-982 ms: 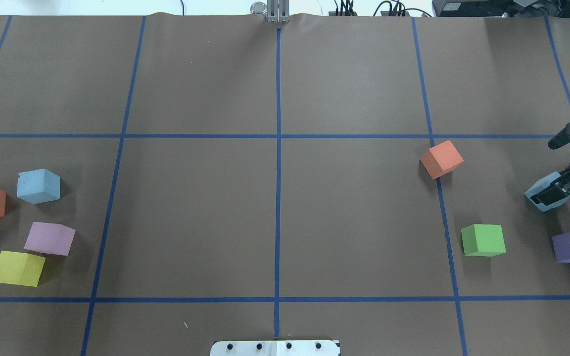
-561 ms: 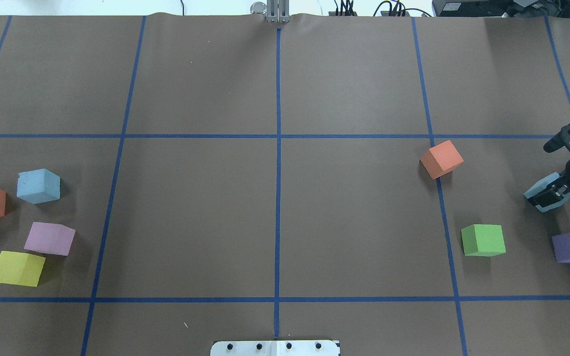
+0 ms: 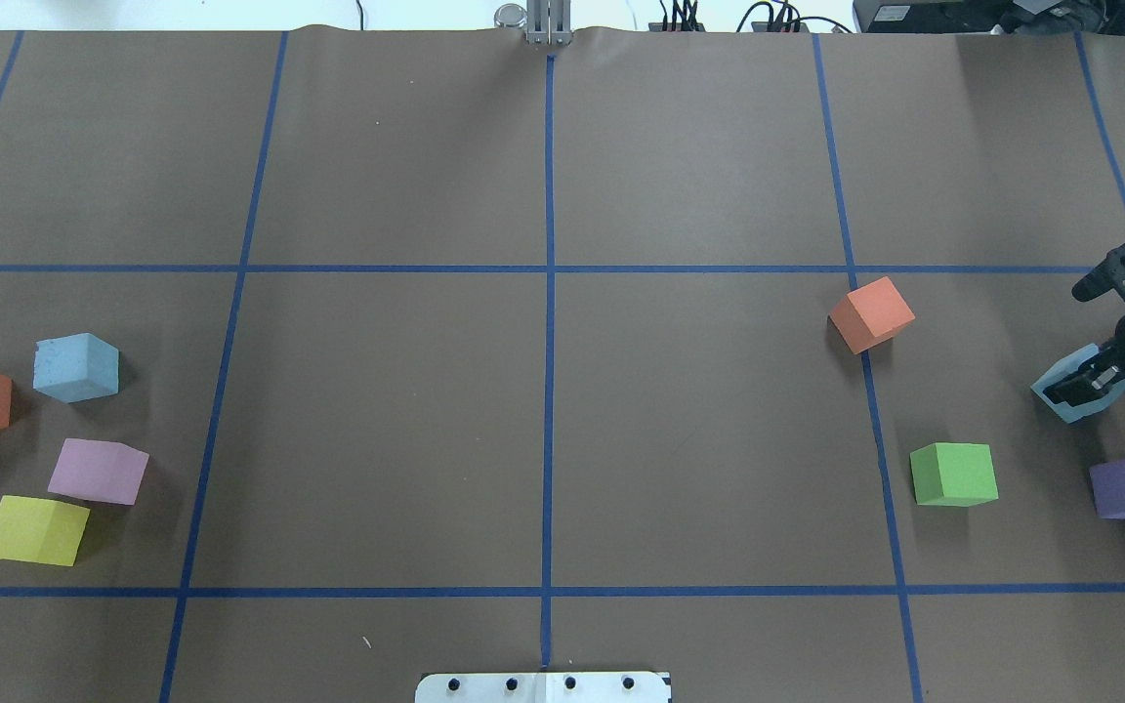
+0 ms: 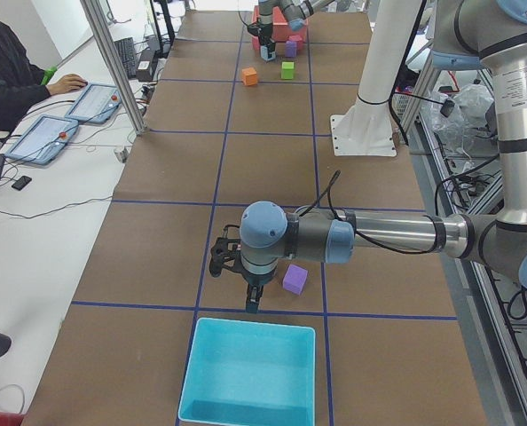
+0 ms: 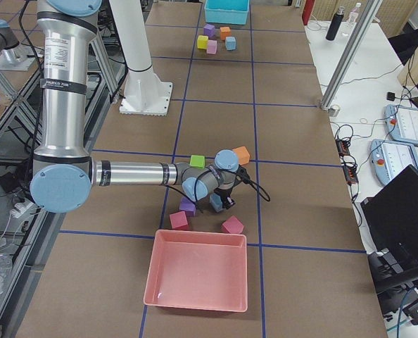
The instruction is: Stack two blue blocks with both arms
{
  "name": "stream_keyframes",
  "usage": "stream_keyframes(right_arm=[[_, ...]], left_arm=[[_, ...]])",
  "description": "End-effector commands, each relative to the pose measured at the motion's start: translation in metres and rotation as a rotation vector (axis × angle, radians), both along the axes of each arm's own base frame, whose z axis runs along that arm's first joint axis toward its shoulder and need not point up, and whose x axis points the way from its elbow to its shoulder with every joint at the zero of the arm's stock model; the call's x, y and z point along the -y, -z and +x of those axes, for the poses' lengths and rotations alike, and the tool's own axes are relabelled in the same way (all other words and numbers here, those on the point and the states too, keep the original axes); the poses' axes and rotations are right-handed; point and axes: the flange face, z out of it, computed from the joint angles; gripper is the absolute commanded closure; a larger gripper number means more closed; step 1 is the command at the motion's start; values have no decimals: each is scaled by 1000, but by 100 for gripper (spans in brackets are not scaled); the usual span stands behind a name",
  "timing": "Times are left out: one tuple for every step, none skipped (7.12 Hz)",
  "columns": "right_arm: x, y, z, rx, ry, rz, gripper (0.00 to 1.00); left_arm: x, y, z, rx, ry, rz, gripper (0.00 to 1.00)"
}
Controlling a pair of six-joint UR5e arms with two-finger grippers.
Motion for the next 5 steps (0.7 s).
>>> stream_keyframes(right_arm=[[11, 20, 1, 37, 0, -19, 42], [31, 48, 9, 48, -25, -51, 42], [48, 99, 7, 44, -35, -80, 43], [70, 165, 1, 23, -45, -118, 43], [89, 236, -8, -4, -60, -153, 43]], left_arm=[[2, 2, 0, -2, 2, 1, 2], [4, 4, 0, -2, 4, 2, 2], [6, 8, 1, -7, 7, 3, 2], [21, 21, 1, -12, 35, -2, 2], [39, 40, 12, -24, 74, -29, 2]])
